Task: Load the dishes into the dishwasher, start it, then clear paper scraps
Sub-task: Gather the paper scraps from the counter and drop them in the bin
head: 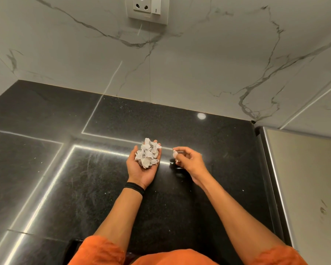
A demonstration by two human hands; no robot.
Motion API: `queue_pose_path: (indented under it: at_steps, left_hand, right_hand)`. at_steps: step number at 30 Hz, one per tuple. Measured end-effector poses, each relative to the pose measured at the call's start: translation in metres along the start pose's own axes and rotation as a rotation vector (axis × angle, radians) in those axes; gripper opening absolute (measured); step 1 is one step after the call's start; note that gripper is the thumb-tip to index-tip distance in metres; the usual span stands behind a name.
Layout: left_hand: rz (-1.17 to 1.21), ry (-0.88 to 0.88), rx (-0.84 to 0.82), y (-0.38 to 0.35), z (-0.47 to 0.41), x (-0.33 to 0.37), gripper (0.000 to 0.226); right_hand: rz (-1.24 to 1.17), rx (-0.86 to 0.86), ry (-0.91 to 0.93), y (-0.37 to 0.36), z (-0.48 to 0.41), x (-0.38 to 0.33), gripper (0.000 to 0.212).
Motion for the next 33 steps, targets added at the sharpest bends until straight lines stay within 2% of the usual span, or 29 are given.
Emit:
queue_pose_path:
  at_steps: [5,13,21,27,33]
  left_hand:
    - [-0.014,0.000,0.000,-0.005,0.001,-0.009,0.054]
    - [0.001,-0.073,-0.034,-0.005,0.026,-0.023,0.056]
    - [0.109,-0.319,-0.048,-0.001,0.096,-0.028,0.050]
    - [0.228,-0.518,-0.026,0.020,0.160,-0.047,0.050]
    - [0.253,-0.684,0.105,0.076,0.228,-0.072,0.050]
  right_hand:
    - [-0.432,0.002,-0.216,-0.007,0.006,-0.011,0.017]
    - [-0.924,-0.031,-0.274,-0.044,0.025,-0.031,0.023]
    - [-1.069,0.005,-0.254,-0.067,0.068,-0.016,0.034]
    - [-1.036,-0.136,-0.276,-0.088,0.127,0.019,0.035]
    - [-0.879,-0.298,-0.289,-0.099,0.195,0.067,0.036]
Point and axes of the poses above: each hand's wrist, its own z-axis away from the middle knuckle, its own y-axis out of the back of the hand, x = y × z, the point moved 5 cm from there along -z, towards the middle knuckle, and after that the axes turned 1 degree about -z, right-handed, at the moved point
